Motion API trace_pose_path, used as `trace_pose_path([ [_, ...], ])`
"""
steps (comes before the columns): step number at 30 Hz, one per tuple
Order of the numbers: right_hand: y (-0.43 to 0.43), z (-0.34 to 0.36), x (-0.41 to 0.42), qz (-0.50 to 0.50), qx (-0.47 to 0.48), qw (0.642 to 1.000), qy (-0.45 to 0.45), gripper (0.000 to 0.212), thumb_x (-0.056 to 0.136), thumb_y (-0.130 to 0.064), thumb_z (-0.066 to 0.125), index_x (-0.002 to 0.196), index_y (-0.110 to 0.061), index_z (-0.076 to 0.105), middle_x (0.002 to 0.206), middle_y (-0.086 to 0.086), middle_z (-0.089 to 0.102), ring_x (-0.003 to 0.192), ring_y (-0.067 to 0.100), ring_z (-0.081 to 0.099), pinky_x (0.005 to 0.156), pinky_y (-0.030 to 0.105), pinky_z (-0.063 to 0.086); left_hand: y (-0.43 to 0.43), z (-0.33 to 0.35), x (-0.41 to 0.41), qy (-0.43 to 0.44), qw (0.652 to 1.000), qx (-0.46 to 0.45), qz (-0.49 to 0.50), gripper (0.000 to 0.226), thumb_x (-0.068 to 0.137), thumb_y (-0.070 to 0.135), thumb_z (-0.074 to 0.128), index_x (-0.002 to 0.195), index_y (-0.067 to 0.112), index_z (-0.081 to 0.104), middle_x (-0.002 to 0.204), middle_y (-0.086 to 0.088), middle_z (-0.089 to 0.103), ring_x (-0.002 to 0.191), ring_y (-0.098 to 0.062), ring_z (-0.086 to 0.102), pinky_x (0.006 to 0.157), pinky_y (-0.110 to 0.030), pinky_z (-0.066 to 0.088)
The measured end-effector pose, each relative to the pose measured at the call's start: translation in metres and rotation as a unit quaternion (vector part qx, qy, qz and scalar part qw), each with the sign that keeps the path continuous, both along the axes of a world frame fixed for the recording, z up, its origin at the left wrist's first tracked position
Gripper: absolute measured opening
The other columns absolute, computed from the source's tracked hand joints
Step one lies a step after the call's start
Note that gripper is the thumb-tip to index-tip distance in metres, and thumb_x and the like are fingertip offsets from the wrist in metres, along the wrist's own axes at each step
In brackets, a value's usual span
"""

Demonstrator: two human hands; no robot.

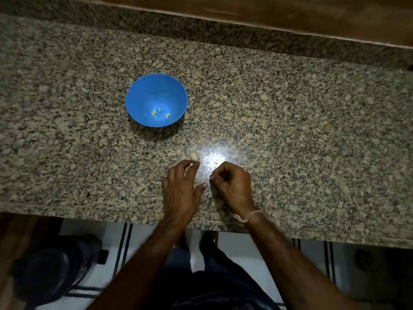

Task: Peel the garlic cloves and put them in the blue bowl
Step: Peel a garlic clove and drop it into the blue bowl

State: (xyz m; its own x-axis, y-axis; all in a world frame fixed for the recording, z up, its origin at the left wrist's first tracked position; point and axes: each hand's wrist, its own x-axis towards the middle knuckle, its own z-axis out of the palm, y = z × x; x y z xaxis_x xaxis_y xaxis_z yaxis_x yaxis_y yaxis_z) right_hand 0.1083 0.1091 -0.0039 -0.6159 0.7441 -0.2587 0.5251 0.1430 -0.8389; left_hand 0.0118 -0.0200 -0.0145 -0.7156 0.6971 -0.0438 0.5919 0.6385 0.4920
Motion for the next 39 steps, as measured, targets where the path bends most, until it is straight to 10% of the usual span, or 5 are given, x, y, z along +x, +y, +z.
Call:
trace_pose_path([
  [39, -0.014, 0.026, -0.031, -0.051, 0.037, 0.970, -0.233, 0.034, 0.079, -0.008, 0.085, 0.056, -0.026, 0.068, 0.057, -0.017, 0.062, 0.062, -0.001, 0.062, 0.067, 0.025, 0.052, -0.018, -0.004, -0.025, 0.013, 0.987, -0.077, -0.137, 0.097, 0.089, 0.062, 0.068, 0.165, 0.023, 0.021, 0.172, -0.006, 0.019, 0.157, -0.029, 0.017, 0.119, -0.046, 0.017],
])
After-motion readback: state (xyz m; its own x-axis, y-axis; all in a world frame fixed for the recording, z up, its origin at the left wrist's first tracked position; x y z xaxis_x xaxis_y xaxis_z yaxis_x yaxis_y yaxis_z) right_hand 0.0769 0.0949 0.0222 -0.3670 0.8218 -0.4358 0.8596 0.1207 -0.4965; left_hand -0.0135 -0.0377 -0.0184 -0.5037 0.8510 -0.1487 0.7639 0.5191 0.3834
